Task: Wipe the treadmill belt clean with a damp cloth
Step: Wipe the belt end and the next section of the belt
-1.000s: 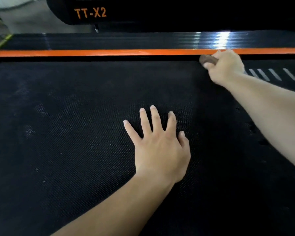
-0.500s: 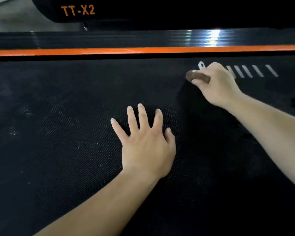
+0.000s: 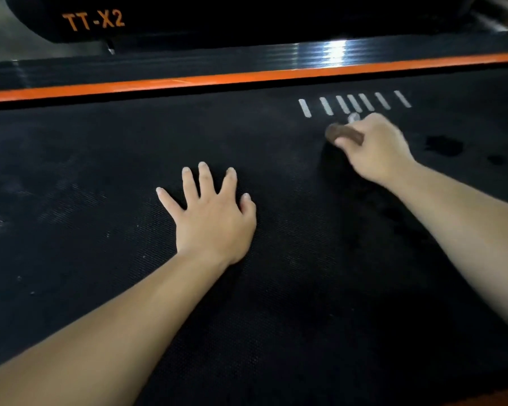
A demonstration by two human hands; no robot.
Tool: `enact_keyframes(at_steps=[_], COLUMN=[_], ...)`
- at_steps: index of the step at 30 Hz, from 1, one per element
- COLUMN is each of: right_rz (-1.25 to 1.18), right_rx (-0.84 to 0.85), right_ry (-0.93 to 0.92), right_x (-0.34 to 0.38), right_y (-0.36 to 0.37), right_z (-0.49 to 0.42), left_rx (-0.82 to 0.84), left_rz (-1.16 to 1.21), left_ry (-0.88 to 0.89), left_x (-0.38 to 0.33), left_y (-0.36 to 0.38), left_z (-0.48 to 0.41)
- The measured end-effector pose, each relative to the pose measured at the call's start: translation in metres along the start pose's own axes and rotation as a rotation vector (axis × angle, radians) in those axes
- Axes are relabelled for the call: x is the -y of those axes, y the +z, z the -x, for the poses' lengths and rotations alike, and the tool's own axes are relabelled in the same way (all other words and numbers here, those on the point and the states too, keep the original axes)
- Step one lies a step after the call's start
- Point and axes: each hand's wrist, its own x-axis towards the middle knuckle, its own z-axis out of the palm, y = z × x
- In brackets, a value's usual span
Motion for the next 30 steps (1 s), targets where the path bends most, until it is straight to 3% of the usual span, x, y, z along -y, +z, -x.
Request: enact_keyframes(at_steps=[2,6,9,13,14,17,19,21,24,25,27,30], right_rz=[-0.007,-0.170,-0.129,-0.053,-0.049,-0.232,-0.226,-0.173,-0.155,-0.160,-0.216,-0.284], right_rx=[-0.044,0.048,0.132,-0.002,0.005,0.147,0.246,0.192,0.043,0.030,0.071,0.304], right_ry=[0.129,-0.199,-0.325,0.045,0.008,-0.356,-0.462,-0.415,-0.093,-0.061,-0.201,-0.466], right_x=[0.001,0.056,0.038,0.010,0.021,0.053,0.045,0.023,-0.008,-0.007,0.011,0.014], right_y=[-0.005,-0.003,-0.023,-0.025,-0.022,-0.027,-0.038,-0.039,-0.035,-0.032,-0.034,-0.052], right_z=[0.009,0.095,0.114,0.096,0.109,0.168,0.181,0.165,0.144,0.148,0.171,0.202], left_rx=[0.004,-0.020,-0.011,0.112,0.138,0.157,0.152,0.146,0.147,0.149,0.143,0.143], left_rz=[0.010,0.051,0.091,0.148,0.119,-0.006,-0.032,-0.041,-0.063,-0.064,-0.067,-0.053], left_ry=[-0.007,0.022,0.081,0.095,0.101,0.133,0.133,0.125,0.133,0.137,0.137,0.131], left_x=[0.000,-0.001,-0.014,-0.039,-0.041,-0.038,-0.038,-0.039,-0.040,-0.040,-0.040,-0.042], left_y=[-0.001,-0.004,-0.008,-0.007,-0.003,0.005,0.007,0.007,0.005,0.005,0.003,0.003], left_z=[0.000,0.004,0.020,0.049,0.054,0.062,0.064,0.065,0.069,0.070,0.072,0.072])
